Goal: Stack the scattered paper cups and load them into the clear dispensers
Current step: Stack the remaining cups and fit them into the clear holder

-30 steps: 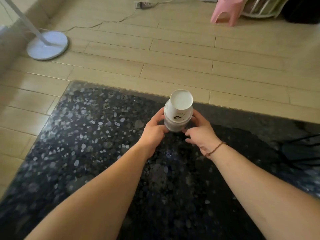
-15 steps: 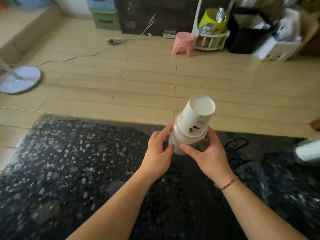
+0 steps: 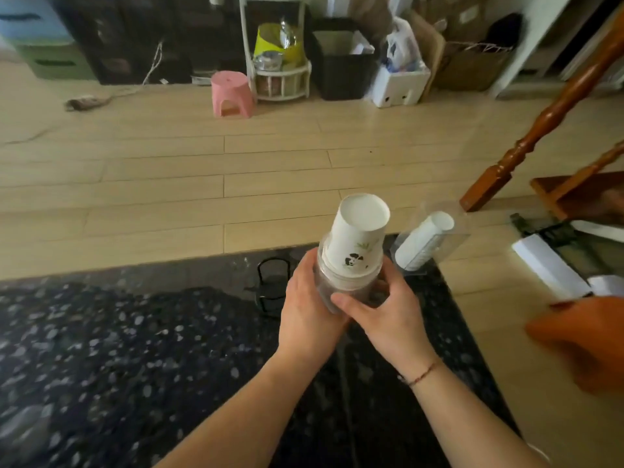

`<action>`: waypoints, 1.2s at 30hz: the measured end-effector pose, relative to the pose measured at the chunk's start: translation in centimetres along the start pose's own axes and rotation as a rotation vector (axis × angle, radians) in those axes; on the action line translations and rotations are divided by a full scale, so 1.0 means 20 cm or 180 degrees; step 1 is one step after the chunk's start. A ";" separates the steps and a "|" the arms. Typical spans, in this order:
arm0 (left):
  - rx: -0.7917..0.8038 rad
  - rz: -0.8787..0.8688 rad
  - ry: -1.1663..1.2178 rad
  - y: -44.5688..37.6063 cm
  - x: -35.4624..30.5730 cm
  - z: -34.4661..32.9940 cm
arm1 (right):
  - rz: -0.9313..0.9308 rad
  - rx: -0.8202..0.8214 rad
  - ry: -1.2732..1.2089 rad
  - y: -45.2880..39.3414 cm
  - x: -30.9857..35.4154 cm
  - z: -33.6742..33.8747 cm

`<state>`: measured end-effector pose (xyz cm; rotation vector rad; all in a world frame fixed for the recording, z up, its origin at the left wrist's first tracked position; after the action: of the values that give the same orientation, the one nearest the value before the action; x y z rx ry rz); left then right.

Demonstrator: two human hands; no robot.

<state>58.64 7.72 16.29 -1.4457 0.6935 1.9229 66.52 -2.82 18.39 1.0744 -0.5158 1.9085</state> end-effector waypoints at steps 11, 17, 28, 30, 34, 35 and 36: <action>-0.0112 0.0567 0.0021 -0.35 0.20 -0.61 | -0.1079 -0.0668 0.0055 -0.36 -0.77 0.49; 0.0049 0.0559 -0.0139 -0.56 0.43 -0.86 | -0.1191 -0.0674 0.0287 -0.67 -1.08 0.50; 0.0116 0.0474 -0.0400 -0.78 0.60 -1.04 | -0.0798 -0.0951 0.0491 -0.86 -1.19 0.45; 0.0129 0.0470 -0.0444 -0.80 0.60 -1.06 | -0.0706 -0.0911 0.0586 -0.87 -1.20 0.47; 0.0156 0.0454 -0.0415 -0.80 0.61 -1.10 | -0.0667 -0.0841 0.0552 -0.87 -1.20 0.49; 0.0171 0.0464 -0.0401 -0.80 0.61 -1.11 | -0.0679 -0.0828 0.0528 -0.87 -1.20 0.49; 0.0196 0.0474 -0.0391 -0.79 0.61 -1.12 | -0.0712 -0.0811 0.0503 -0.87 -1.21 0.49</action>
<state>82.19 3.97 -1.96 -1.2577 0.8150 2.0650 92.02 -11.73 2.52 0.7754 -0.5106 1.6639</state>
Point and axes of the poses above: each hand's wrist, its own y-axis away from the middle knuckle, its own z-axis out of the back of the hand, x = y × z, the point moved 3 cm from there along -y, towards the middle knuckle, and after that the axes turned 7 degrees about y, right-handed, at the moved point
